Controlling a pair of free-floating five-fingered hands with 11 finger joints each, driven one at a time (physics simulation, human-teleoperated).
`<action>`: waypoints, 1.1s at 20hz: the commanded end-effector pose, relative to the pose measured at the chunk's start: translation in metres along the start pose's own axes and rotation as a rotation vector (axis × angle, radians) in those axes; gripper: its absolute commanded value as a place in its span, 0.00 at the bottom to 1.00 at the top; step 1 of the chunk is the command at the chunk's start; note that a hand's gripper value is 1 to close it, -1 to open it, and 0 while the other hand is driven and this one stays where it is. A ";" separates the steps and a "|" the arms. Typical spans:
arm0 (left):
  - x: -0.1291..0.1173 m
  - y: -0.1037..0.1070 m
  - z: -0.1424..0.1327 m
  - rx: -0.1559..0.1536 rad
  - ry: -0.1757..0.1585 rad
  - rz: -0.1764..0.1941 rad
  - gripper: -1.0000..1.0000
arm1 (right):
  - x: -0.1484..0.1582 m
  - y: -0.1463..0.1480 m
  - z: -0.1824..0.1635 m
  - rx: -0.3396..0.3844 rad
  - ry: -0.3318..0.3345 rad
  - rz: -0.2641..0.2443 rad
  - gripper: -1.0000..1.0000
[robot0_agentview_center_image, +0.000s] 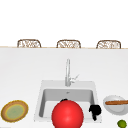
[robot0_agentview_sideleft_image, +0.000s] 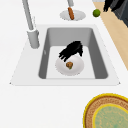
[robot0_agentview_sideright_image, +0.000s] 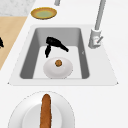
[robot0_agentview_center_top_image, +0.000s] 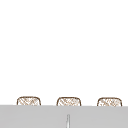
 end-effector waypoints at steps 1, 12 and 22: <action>0.012 0.019 0.013 -0.031 -0.062 -0.026 0.00 | 0.000 0.000 0.000 0.000 0.000 0.000 0.50; 0.059 0.069 0.049 -0.075 -0.033 -0.053 0.00 | 0.000 0.000 0.000 0.000 0.000 0.000 0.50; 0.105 0.105 0.095 -0.061 0.023 0.001 0.00 | 0.000 0.000 0.000 0.000 0.000 0.000 0.50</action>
